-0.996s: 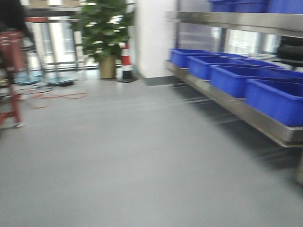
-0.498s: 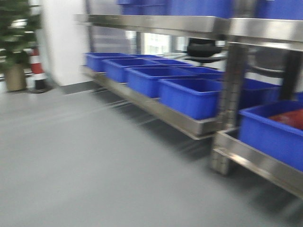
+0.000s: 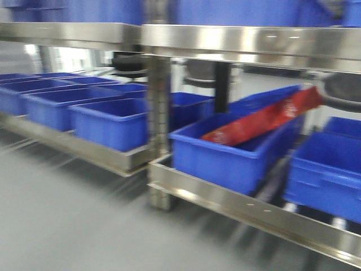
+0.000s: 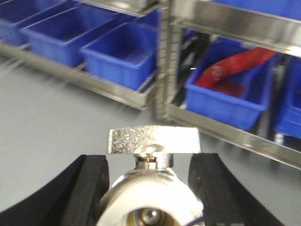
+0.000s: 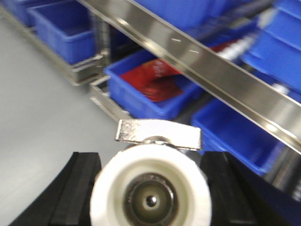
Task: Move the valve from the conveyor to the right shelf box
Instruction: 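Drive the base to the shelf of blue bins holding both valves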
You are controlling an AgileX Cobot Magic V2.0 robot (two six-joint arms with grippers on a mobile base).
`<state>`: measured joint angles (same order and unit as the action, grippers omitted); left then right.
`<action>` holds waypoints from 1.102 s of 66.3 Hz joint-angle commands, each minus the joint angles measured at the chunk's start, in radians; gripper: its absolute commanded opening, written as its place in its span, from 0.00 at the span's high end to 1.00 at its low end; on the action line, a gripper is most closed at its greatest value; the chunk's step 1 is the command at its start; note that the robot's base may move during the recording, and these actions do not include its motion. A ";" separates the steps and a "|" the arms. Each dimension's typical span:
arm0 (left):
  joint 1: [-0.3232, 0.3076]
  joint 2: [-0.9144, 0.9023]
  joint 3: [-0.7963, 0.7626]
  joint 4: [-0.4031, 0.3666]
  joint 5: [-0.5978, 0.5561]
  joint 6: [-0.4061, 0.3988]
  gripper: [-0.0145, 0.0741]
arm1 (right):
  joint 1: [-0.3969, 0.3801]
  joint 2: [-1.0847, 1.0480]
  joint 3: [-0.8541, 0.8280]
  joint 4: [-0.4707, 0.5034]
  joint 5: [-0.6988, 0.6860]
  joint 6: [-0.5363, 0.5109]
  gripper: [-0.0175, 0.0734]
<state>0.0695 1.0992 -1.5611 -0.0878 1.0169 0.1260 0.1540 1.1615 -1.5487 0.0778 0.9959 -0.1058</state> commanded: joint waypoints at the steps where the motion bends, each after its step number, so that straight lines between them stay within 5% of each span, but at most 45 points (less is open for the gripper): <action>1: -0.007 -0.009 -0.009 -0.012 -0.049 -0.007 0.96 | 0.001 -0.015 -0.017 -0.010 -0.068 0.000 0.98; 73: -0.007 -0.009 -0.009 -0.012 -0.049 -0.007 0.96 | 0.001 -0.015 -0.017 -0.010 -0.068 0.000 0.98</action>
<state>0.0695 1.0992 -1.5611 -0.0933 1.0169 0.1260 0.1540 1.1615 -1.5487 0.0738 0.9959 -0.1058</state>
